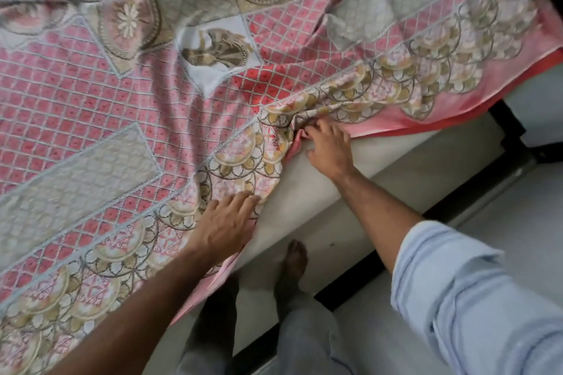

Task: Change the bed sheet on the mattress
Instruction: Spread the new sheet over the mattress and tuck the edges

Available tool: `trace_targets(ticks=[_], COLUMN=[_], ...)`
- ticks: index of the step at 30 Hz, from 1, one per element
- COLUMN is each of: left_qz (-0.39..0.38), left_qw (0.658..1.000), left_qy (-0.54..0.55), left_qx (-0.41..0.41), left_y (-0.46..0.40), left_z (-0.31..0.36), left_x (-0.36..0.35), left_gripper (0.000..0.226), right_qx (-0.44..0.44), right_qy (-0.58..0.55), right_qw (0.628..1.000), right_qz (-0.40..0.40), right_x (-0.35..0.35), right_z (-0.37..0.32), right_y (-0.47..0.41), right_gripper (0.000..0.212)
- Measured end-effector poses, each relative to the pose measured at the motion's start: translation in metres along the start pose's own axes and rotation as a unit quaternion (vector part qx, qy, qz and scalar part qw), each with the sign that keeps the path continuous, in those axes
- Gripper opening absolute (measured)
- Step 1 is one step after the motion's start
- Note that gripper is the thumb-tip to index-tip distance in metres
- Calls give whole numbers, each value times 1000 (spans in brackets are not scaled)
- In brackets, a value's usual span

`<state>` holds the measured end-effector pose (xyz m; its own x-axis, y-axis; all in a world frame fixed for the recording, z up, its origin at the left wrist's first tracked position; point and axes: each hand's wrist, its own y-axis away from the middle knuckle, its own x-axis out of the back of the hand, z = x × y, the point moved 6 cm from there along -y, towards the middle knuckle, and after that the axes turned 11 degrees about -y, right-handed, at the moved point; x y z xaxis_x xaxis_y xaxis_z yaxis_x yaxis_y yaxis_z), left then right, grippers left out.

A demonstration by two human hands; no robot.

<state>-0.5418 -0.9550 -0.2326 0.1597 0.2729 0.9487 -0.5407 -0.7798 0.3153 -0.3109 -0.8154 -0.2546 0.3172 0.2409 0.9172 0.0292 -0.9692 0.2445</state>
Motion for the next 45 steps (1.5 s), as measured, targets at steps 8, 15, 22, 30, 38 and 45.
trace_targets(ticks=[8, 15, 22, 30, 38, 45], left_qz=[-29, -185, -300, -85, -51, -50], left_qw=[977, 967, 946, 992, 997, 997], left_qy=[158, 142, 59, 79, 55, 50], left_qx=[140, -103, -107, -52, -25, -31], left_y=[-74, -73, -90, -187, -312, -407], left_z=[-1, 30, 77, 85, 116, 138], left_x=[5, 11, -8, 66, 89, 91], left_gripper=[56, 27, 30, 26, 62, 56], right_qx=[153, 148, 148, -221, -499, -508], right_qy=[-115, 108, 3, -348, -660, -625], right_qw=[973, 859, 877, 906, 549, 563], right_qz=[-131, -478, -458, -94, 120, 187], right_x=[17, 27, 6, 91, 86, 120], right_z=[30, 119, 148, 228, 333, 421], right_y=[-39, 35, 70, 41, -6, -28], right_gripper=[26, 16, 35, 11, 56, 14])
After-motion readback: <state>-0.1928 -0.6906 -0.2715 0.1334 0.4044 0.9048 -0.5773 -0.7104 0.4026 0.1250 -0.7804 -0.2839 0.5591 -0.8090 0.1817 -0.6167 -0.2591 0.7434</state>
